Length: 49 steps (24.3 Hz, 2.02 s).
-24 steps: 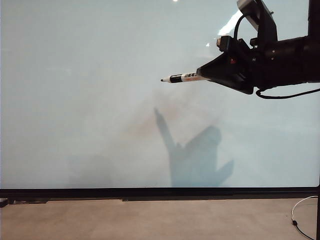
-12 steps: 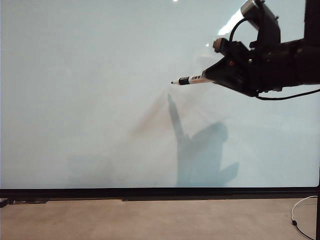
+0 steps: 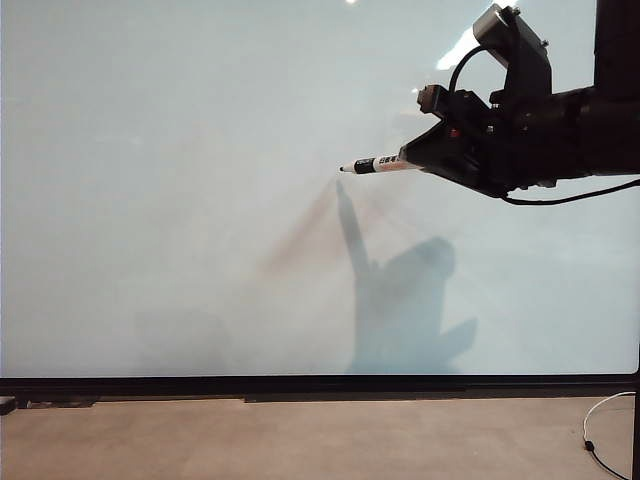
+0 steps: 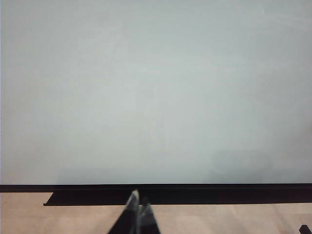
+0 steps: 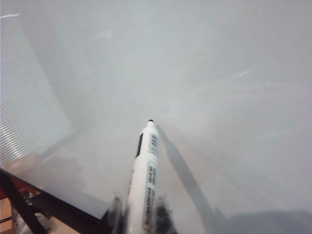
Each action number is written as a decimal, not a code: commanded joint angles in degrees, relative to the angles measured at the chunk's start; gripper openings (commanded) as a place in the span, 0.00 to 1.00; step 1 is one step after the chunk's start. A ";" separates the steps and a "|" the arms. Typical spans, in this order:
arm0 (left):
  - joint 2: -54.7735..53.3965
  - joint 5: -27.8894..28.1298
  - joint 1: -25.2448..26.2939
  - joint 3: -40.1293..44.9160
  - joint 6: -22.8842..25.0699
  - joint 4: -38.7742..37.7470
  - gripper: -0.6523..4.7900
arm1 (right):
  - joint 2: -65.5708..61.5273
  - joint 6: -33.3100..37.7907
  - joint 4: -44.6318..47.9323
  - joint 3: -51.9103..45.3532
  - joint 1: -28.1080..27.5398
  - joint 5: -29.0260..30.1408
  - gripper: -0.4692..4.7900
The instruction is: Pick up the pen on the shelf to the right of the whiteboard and draw a check mark.
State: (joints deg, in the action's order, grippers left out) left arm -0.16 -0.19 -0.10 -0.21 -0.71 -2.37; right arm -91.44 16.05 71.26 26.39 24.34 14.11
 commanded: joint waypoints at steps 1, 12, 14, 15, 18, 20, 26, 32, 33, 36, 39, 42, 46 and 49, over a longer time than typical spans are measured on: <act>-0.02 -0.02 -0.02 -0.17 0.26 0.72 0.11 | 0.22 0.46 1.01 0.24 0.02 -0.31 0.07; -0.02 -0.02 -0.02 -0.17 0.26 0.72 0.11 | 0.24 3.72 4.20 -1.81 4.44 -4.70 0.07; -0.02 0.00 -0.02 -0.15 0.26 0.72 0.11 | 0.26 4.61 5.07 -2.34 5.62 -7.10 0.07; -0.02 -0.02 -0.02 -0.15 0.26 0.72 0.11 | 0.24 5.16 5.57 -2.54 5.88 -8.00 0.07; -0.02 -0.02 -0.02 -0.17 0.26 0.72 0.11 | 0.24 5.35 6.16 -2.78 7.63 -12.81 0.07; -0.02 0.00 -0.02 -0.15 0.26 0.72 0.11 | 0.22 5.35 6.08 -2.67 7.87 -14.47 0.07; -0.02 -0.02 -0.02 -0.17 0.26 0.72 0.11 | -0.28 4.94 5.18 -1.90 7.37 -14.67 0.07; -0.02 -0.02 -0.02 -0.17 0.26 0.72 0.11 | -0.46 4.94 4.83 -1.46 6.75 -15.26 0.07; -0.02 0.00 -0.02 -0.15 0.26 0.72 0.11 | -0.46 4.96 4.81 -1.46 6.71 -15.45 0.07; -0.02 -0.02 -0.02 -0.17 0.26 0.72 0.11 | -0.46 5.01 4.79 -1.42 6.23 -13.77 0.07; -0.02 0.00 -0.02 -0.17 0.26 0.72 0.11 | -0.48 5.27 4.52 -1.38 5.27 -10.99 0.07; -0.02 0.00 -0.02 -0.17 0.26 0.72 0.11 | -0.48 5.35 3.93 -1.38 4.31 -9.42 0.07; -0.02 -0.02 -0.02 -0.17 0.26 0.72 0.11 | -0.48 5.35 3.63 -1.38 3.96 -11.41 0.07; -0.02 -0.02 -0.02 -0.17 0.26 0.72 0.11 | -0.48 5.42 2.56 -1.38 3.96 -12.76 0.07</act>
State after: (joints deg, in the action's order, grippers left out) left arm -0.16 -0.16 -0.10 -0.21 -0.71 -2.37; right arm -92.14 21.23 73.73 24.84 28.27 2.26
